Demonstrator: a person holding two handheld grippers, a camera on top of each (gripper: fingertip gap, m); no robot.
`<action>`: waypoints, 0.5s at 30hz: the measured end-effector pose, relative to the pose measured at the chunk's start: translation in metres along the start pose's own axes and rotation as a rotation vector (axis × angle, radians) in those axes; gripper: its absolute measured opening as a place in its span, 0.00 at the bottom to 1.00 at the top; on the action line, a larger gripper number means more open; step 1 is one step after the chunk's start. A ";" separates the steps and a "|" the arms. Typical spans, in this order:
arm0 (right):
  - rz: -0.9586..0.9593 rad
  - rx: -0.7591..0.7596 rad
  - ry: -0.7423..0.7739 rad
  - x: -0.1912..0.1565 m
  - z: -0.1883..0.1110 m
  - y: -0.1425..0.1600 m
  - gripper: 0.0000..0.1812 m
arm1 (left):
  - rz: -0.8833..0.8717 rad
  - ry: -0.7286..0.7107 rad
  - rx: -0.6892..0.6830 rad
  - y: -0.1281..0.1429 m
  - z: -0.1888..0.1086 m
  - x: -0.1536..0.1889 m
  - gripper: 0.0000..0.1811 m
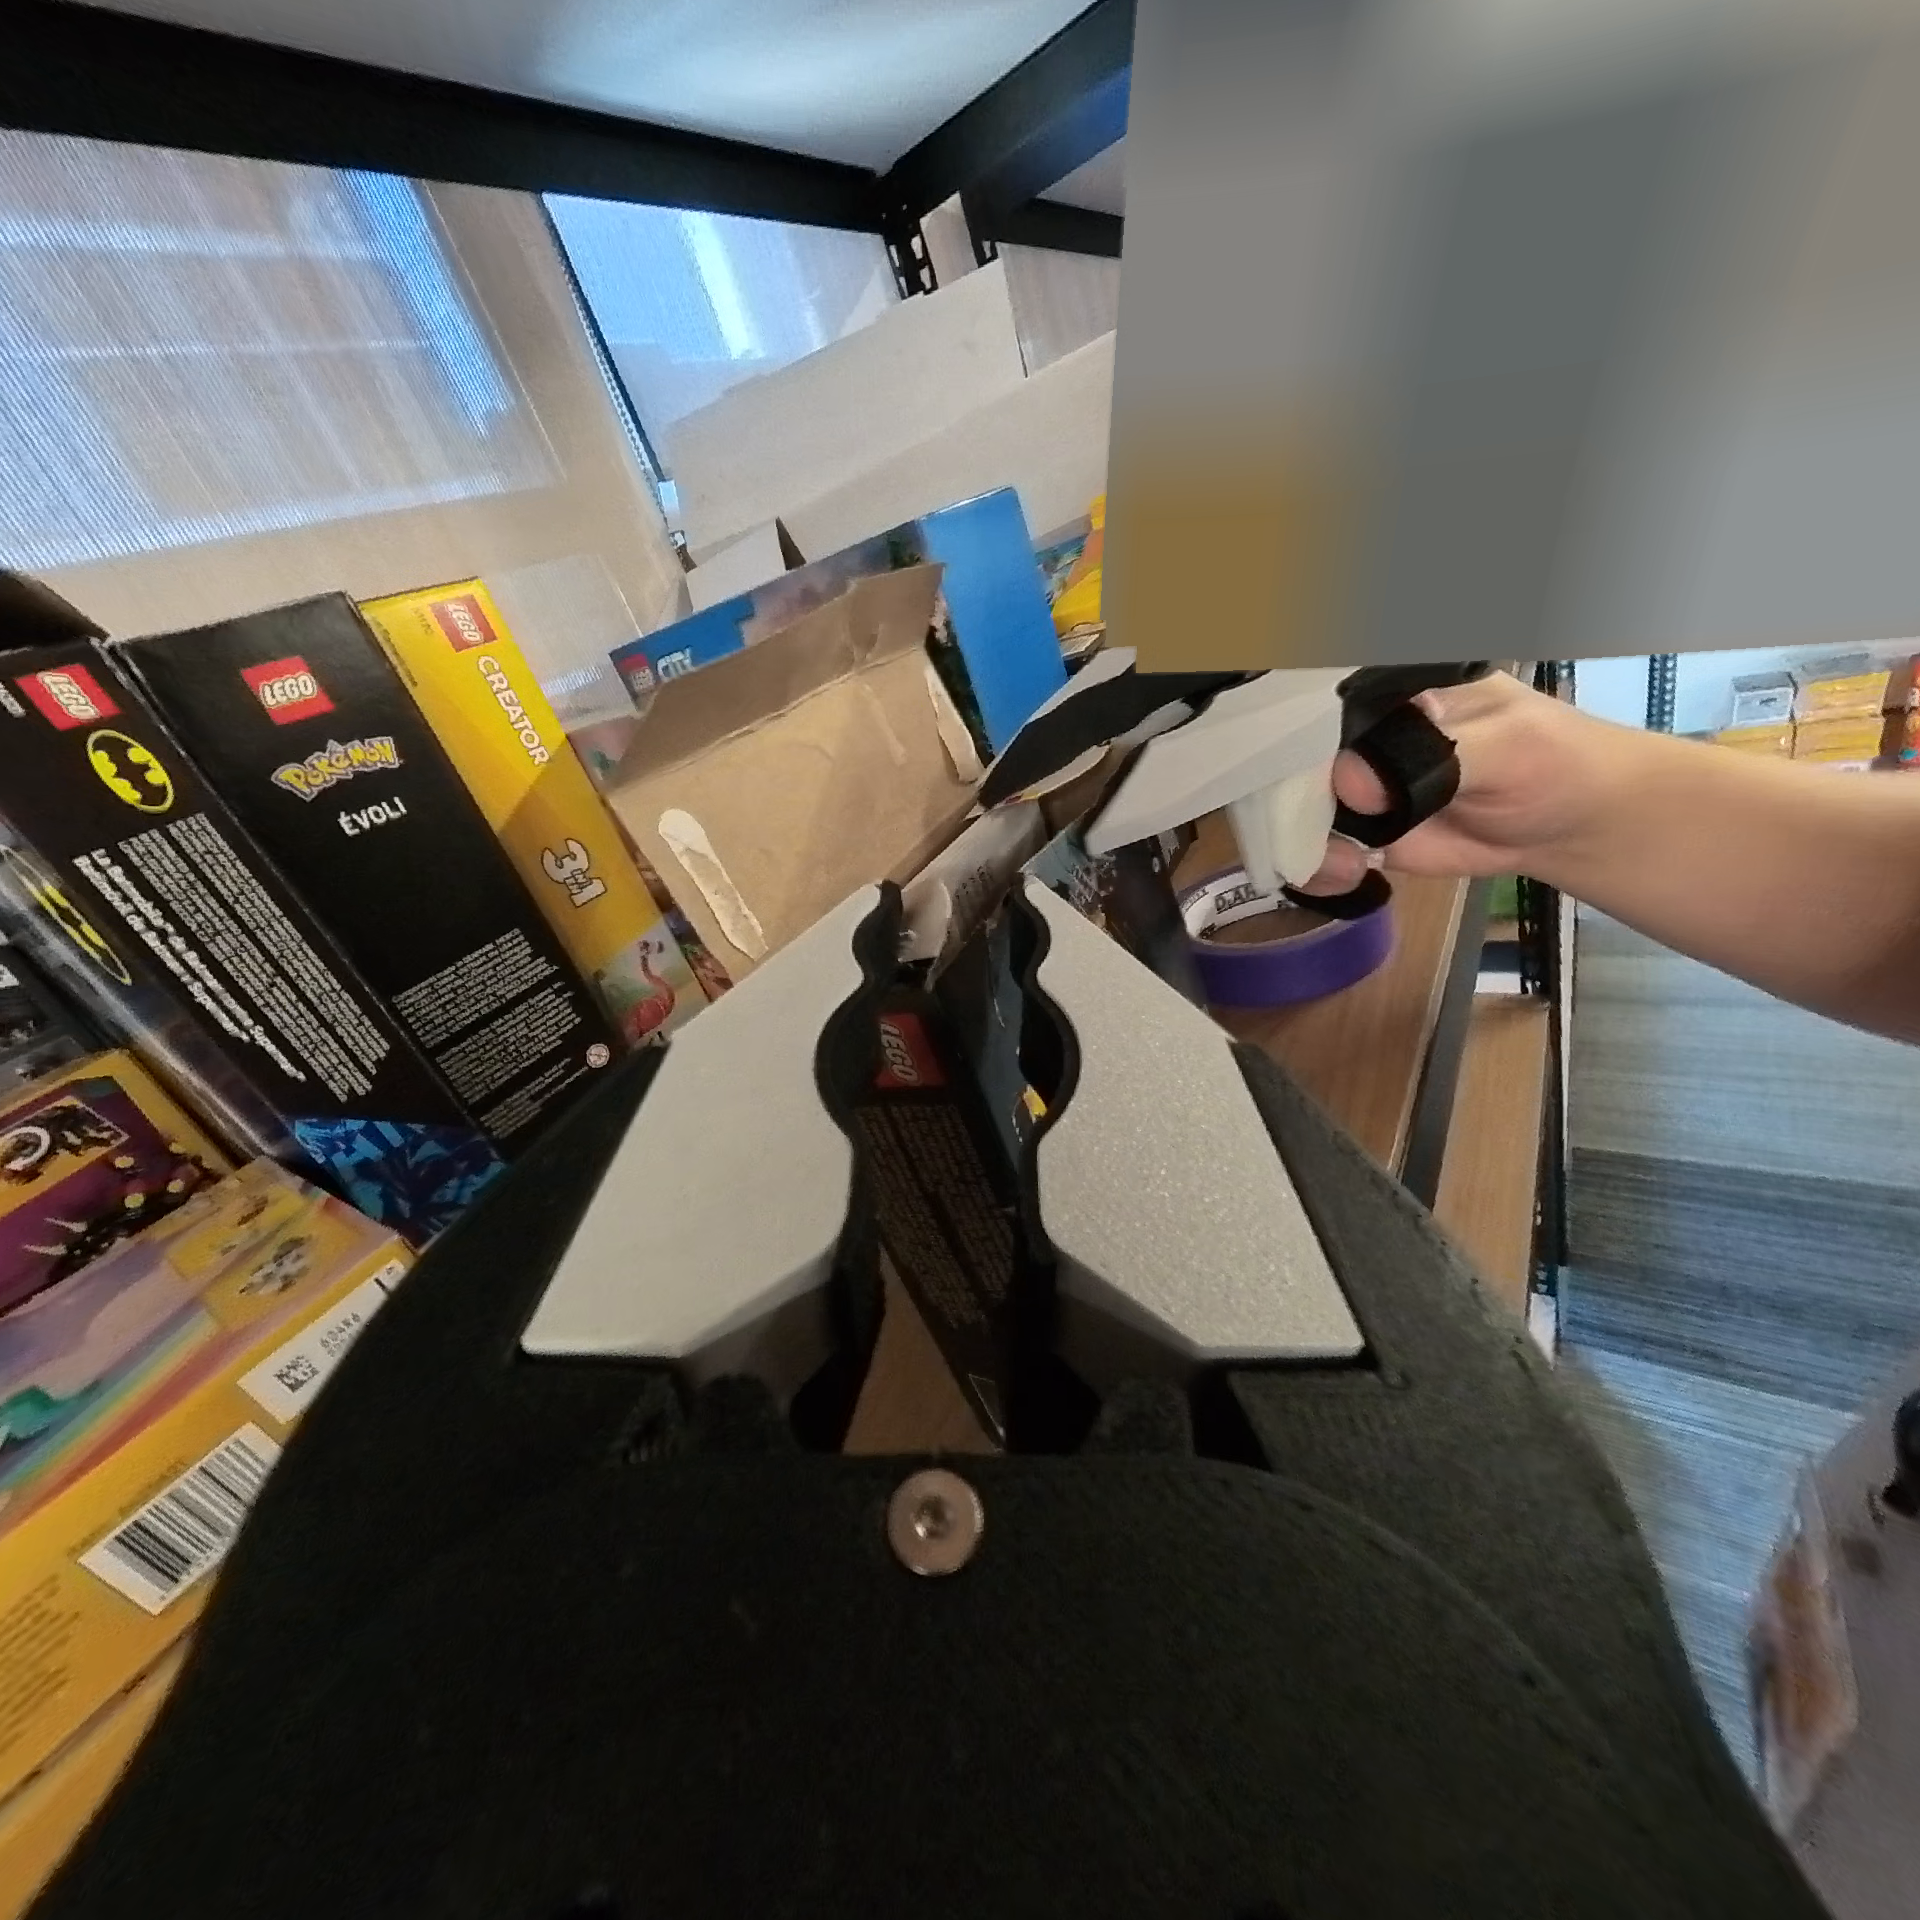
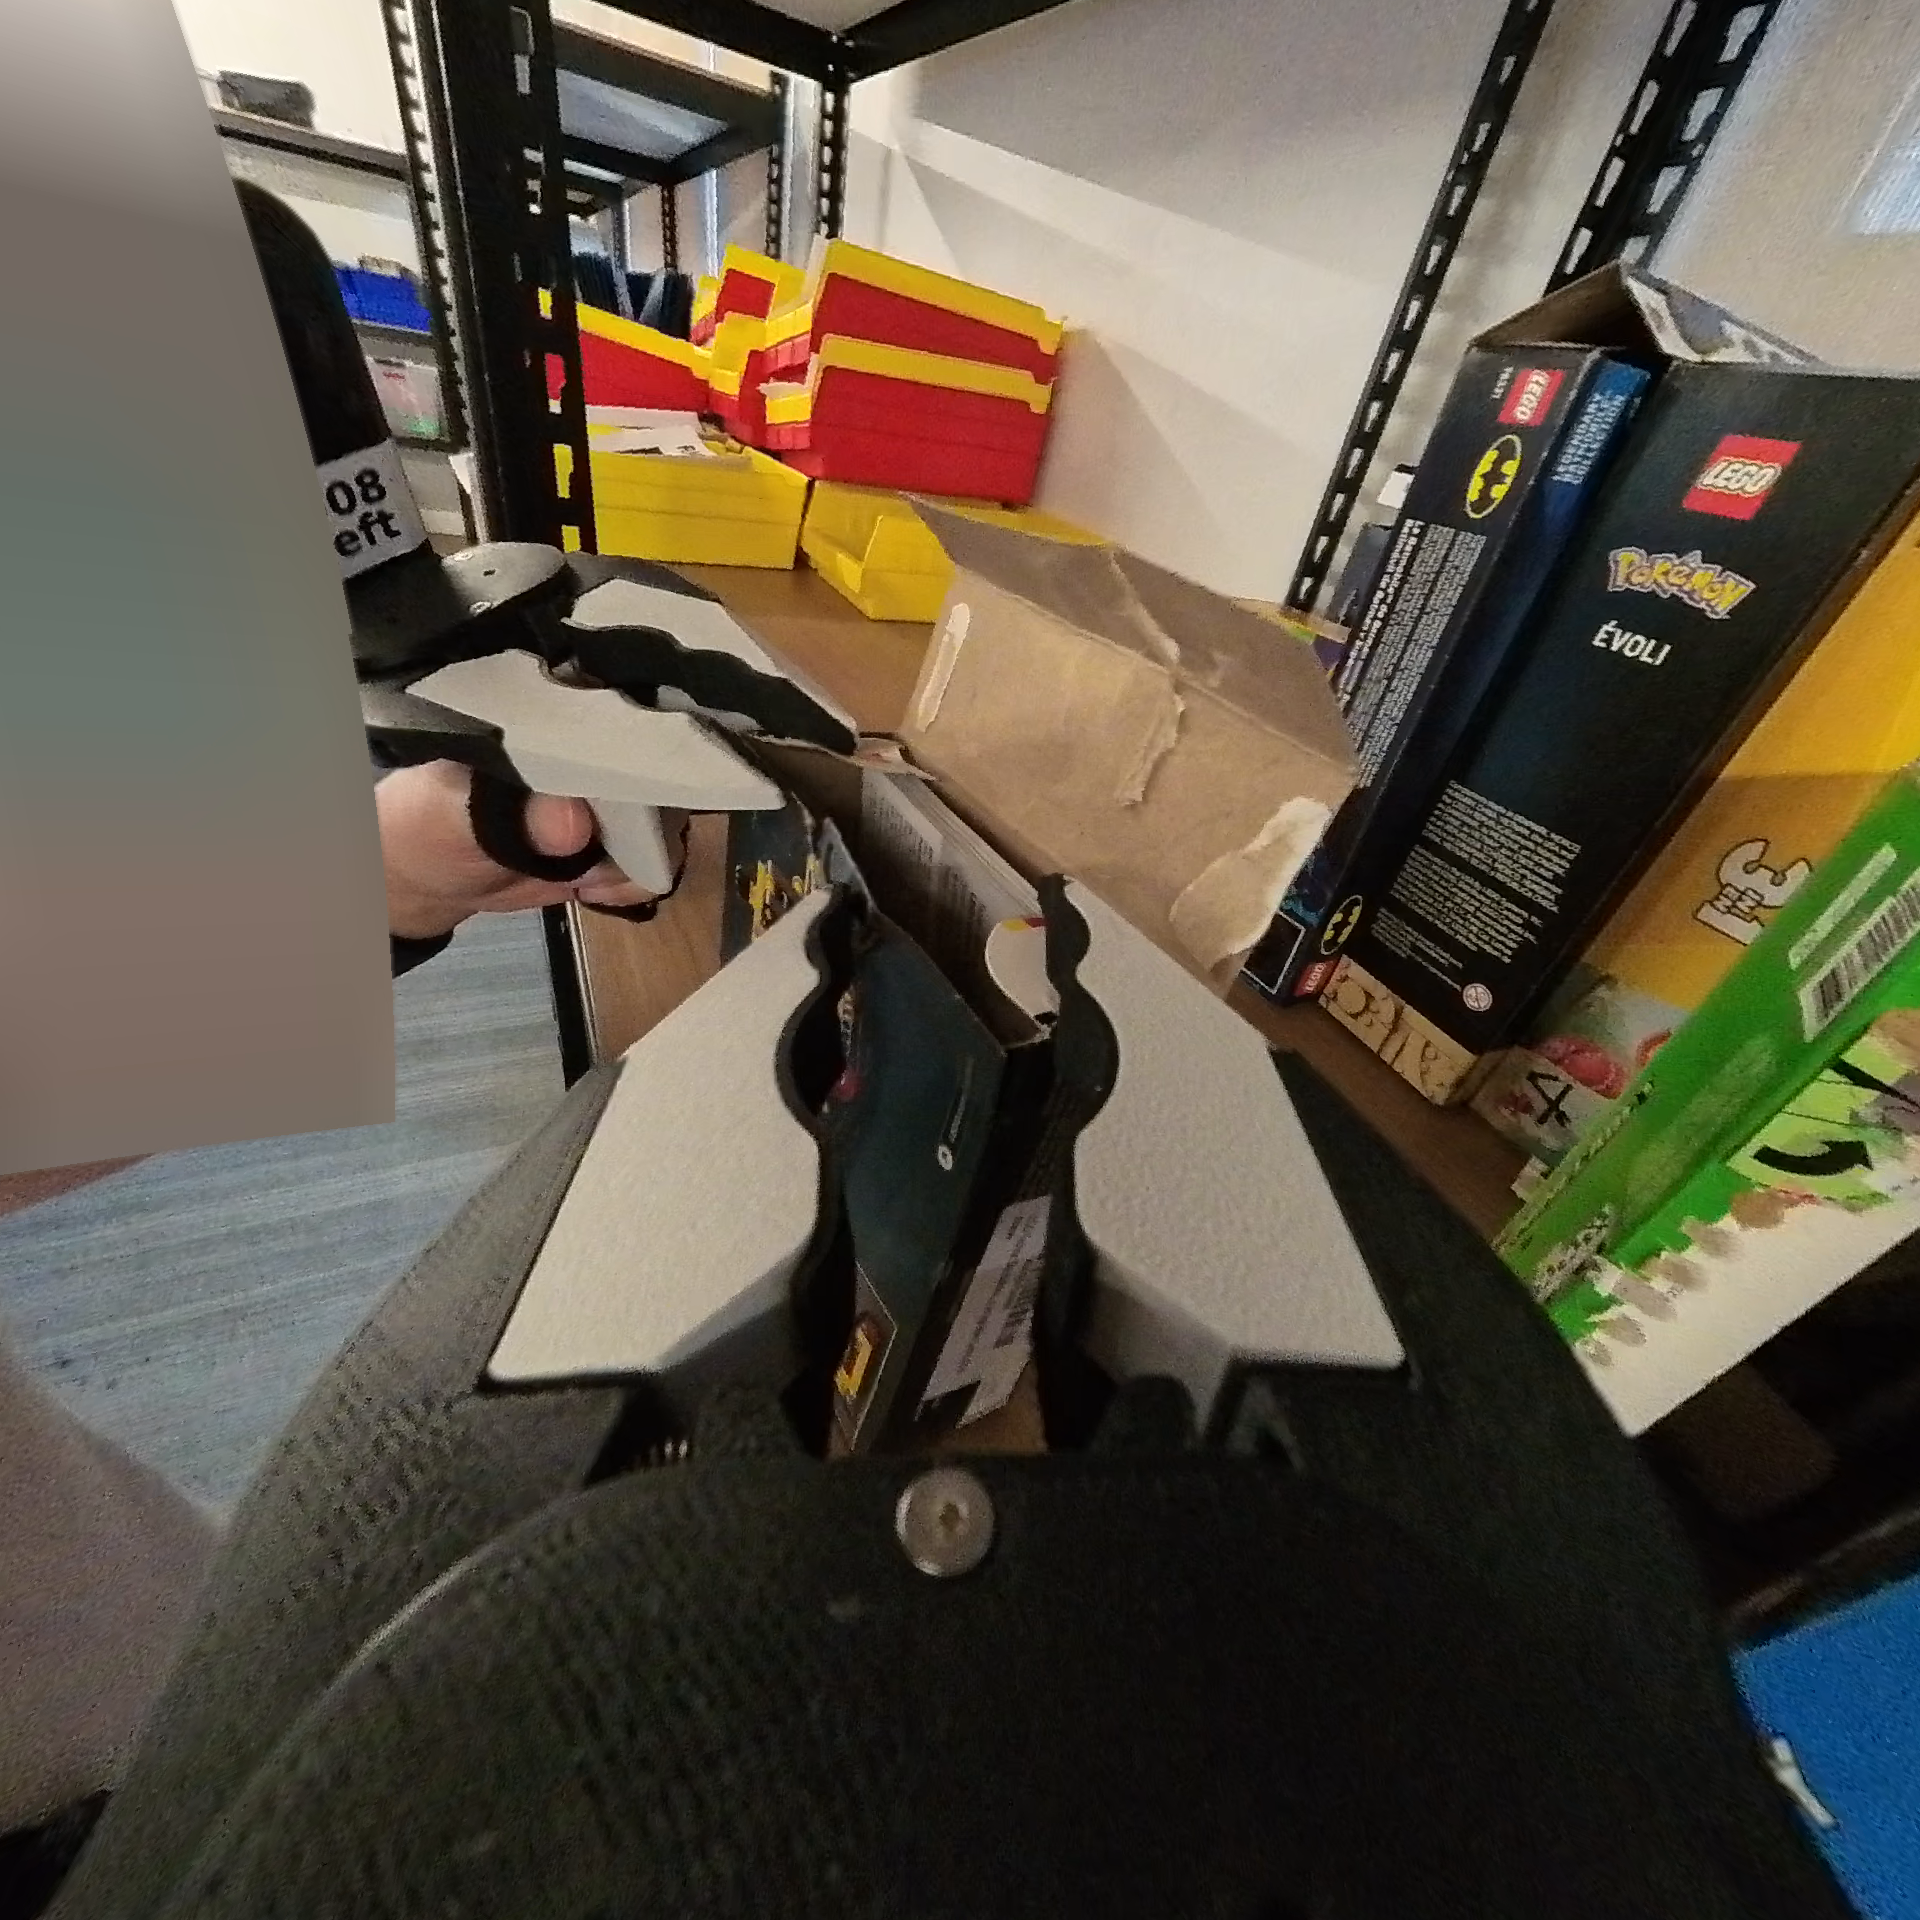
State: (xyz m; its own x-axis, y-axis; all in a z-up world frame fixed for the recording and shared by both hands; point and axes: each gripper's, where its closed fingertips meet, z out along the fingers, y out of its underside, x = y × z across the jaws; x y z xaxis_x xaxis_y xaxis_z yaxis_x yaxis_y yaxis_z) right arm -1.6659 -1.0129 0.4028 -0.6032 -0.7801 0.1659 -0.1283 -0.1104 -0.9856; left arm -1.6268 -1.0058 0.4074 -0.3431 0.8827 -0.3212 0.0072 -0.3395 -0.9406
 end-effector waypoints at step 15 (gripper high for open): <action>0.016 0.002 -0.019 0.000 0.000 0.000 0.20 | -0.029 -0.061 0.116 -0.055 -0.025 -0.034 0.24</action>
State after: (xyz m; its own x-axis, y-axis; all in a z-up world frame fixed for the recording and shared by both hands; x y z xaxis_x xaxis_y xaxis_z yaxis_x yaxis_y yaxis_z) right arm -1.6661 -1.0125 0.4032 -0.5903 -0.7933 0.1492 -0.1168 -0.0989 -0.9882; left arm -1.5918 -1.0084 0.4673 -0.3979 0.8726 -0.2833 -0.1112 -0.3524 -0.9292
